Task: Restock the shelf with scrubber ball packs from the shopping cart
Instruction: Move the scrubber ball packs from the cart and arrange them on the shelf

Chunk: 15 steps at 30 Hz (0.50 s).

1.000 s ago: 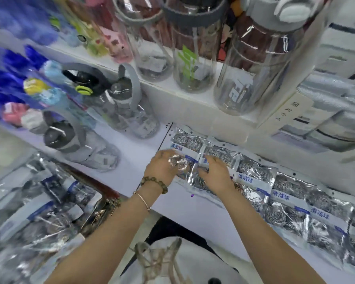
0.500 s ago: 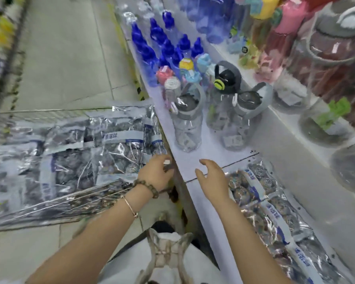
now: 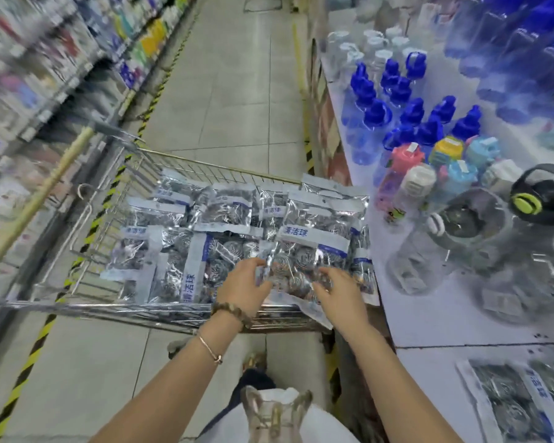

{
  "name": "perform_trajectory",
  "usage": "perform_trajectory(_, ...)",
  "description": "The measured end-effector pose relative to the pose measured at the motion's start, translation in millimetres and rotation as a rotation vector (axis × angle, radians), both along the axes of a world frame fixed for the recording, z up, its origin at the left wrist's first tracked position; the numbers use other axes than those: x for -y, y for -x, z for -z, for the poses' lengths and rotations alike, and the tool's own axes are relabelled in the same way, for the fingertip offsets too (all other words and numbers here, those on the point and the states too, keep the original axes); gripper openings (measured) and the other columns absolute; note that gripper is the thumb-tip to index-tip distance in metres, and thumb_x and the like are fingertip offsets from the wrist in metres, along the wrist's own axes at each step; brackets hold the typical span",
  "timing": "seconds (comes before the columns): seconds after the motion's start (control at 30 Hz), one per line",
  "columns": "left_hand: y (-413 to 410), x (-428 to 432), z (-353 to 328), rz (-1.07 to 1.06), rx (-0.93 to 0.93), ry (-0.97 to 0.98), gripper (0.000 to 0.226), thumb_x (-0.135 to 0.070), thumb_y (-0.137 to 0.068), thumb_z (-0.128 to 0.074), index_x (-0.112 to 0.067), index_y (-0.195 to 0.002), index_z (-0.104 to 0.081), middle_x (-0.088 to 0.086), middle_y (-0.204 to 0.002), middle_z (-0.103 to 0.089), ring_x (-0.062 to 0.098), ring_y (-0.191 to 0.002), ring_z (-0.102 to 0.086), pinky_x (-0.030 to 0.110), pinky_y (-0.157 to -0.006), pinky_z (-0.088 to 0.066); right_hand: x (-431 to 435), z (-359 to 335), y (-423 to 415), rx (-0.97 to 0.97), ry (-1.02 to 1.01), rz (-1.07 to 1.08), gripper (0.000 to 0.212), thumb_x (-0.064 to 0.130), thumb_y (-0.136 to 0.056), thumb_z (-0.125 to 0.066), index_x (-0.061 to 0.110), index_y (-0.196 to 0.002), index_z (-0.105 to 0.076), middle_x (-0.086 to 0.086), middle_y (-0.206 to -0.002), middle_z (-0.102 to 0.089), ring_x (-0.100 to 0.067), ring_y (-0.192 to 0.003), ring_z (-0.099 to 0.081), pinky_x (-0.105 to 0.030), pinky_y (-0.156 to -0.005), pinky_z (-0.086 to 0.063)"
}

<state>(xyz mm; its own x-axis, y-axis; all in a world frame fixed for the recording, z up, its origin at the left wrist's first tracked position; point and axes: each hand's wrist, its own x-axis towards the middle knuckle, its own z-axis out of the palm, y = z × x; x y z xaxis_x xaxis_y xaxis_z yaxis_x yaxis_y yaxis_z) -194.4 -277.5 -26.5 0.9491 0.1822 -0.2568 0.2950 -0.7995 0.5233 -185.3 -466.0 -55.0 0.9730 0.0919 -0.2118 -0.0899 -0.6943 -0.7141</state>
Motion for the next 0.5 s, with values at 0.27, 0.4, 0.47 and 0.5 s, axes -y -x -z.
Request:
perform_trajectory(0.27,-41.4,-121.2,17.7,-0.066,-0.029,0.016,0.042,-0.031,-0.086,-0.059,-0.025,-0.126,-0.049,-0.001,-0.128,-0.049,0.013,-0.097,-0.056,0.029,-0.085,-0.048,-132.1,2.7,-55.8,-0.053,0.108,-0.113,0.040,0.025,-0.095,-0.051,0.014,-0.132,-0.048,-0.007,-0.128,-0.055,-0.020,-0.107,-0.056,-0.029,-0.087,-0.043)
perform_trajectory(0.4,-48.1,-167.9,24.1,-0.110,-0.049,0.042,0.042,-0.023,-0.086,-0.059,-0.022,-0.128,-0.049,-0.001,-0.131,-0.050,0.018,-0.107,-0.055,0.033,-0.093,-0.046,-172.2,10.2,-69.5,-0.099,0.142,-0.154,0.045,0.029,-0.094,-0.052,0.015,-0.135,-0.045,-0.005,-0.136,-0.050,-0.022,-0.113,-0.053,-0.034,-0.094,-0.043)
perform_trajectory(0.47,-48.1,-187.8,29.0,-0.141,-0.053,0.025,0.042,-0.025,-0.084,-0.060,-0.026,-0.125,-0.051,-0.001,-0.124,-0.055,0.020,-0.096,-0.060,0.036,-0.086,-0.051,-187.2,14.0,-72.9,-0.120,0.187,-0.195,0.046,0.029,-0.094,-0.053,0.015,-0.137,-0.043,-0.005,-0.137,-0.049,-0.022,-0.113,-0.053,-0.033,-0.093,-0.043)
perform_trajectory(0.5,-47.2,-195.6,31.1,-0.150,-0.059,0.025,0.041,-0.027,-0.084,-0.060,-0.028,-0.124,-0.052,-0.001,-0.123,-0.055,0.019,-0.093,-0.060,0.036,-0.083,-0.052,-193.2,16.5,-74.6,-0.134,0.208,-0.215,0.048,0.030,-0.093,-0.054,0.016,-0.138,-0.041,-0.006,-0.138,-0.047,-0.022,-0.118,-0.051,-0.033,-0.095,-0.041)
